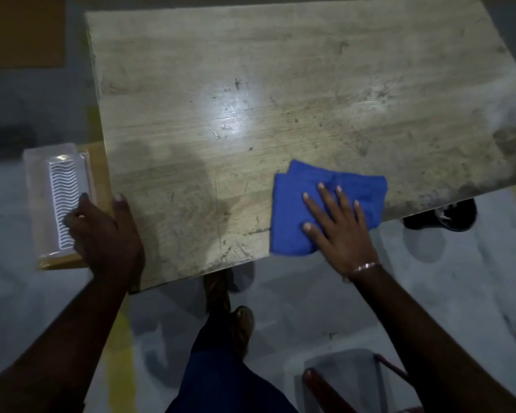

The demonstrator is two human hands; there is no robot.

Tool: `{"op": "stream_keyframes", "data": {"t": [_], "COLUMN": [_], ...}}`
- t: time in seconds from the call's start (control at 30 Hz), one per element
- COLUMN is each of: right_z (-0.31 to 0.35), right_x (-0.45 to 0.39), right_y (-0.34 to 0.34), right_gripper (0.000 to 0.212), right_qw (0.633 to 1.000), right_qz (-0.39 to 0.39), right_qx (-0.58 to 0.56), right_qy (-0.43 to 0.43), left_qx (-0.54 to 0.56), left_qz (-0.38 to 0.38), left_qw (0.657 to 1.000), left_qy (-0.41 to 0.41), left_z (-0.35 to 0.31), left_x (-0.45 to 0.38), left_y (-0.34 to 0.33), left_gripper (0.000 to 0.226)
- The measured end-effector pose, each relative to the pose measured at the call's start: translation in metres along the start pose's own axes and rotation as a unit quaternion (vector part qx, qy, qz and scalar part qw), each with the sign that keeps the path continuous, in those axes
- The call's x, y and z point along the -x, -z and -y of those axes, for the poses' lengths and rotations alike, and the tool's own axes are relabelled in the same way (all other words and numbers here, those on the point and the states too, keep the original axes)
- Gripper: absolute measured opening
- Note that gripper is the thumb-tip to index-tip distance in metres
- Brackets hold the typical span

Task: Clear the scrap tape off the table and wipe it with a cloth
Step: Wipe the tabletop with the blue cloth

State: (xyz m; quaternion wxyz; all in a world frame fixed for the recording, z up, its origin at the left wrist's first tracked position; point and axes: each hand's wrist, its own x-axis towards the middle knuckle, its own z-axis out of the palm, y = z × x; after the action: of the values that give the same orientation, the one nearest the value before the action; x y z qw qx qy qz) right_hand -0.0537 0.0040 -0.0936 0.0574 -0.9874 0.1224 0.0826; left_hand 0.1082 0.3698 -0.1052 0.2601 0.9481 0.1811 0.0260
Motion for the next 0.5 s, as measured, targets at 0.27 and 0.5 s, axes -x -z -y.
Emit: {"op": "stream_keyframes", "data": {"t": [0.27,0.5], "right_z": [0.126,0.106], "right_x": [-0.044,0.031], "right_y": [-0.018,-0.022], "right_gripper": [0.066,0.062], "right_qw": [0.996,0.997], "right_qz": [-0.084,-0.049], "right_qx": [-0.015,-0.025], "right_qy": [0.031,0.054], "left_qx": [0.107,0.084], "left_qz": [0.060,0.051], "left_qw": [0.991,0.995], "left_qy": [0.057,0.036], "left_z": [0.000,0.001], "left_x": [-0.004,-0.002], "left_y": [-0.003,-0.004], "left_gripper": [0.068,0.085]}}
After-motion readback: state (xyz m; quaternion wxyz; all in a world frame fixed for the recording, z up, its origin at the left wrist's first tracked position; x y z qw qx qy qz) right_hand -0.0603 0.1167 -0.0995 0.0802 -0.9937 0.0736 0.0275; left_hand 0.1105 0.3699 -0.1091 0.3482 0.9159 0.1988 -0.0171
